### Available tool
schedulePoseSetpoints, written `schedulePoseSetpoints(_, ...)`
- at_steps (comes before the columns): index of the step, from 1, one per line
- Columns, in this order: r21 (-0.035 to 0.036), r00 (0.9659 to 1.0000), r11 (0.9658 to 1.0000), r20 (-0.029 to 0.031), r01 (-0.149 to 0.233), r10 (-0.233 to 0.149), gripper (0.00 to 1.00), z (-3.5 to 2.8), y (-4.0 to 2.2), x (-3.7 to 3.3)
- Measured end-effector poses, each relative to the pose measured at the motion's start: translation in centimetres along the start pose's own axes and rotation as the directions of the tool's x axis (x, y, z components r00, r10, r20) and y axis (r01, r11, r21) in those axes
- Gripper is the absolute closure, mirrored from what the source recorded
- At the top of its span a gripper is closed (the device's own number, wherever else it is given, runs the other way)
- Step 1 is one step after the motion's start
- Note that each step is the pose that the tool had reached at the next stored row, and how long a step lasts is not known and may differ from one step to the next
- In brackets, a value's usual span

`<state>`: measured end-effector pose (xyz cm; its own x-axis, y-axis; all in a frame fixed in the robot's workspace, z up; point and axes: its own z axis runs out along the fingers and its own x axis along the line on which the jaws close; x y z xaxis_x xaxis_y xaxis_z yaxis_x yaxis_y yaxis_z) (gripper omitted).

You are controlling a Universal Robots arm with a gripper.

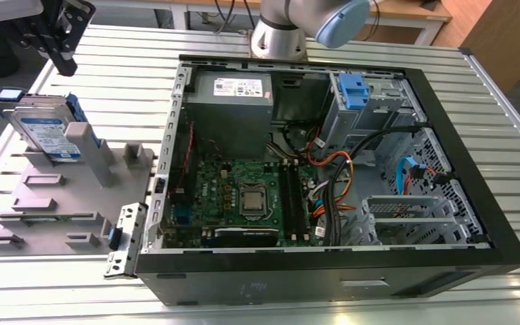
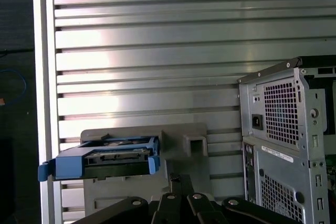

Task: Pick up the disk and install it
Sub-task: 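Reach for the disk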

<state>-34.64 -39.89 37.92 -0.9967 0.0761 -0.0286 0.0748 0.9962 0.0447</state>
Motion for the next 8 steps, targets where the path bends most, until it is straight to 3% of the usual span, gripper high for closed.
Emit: schedulePoseSetpoints(8, 0.0, 1.0, 1.0, 0.0001, 0.0, 0.0, 0.89, 0.0, -0.01, 0.11)
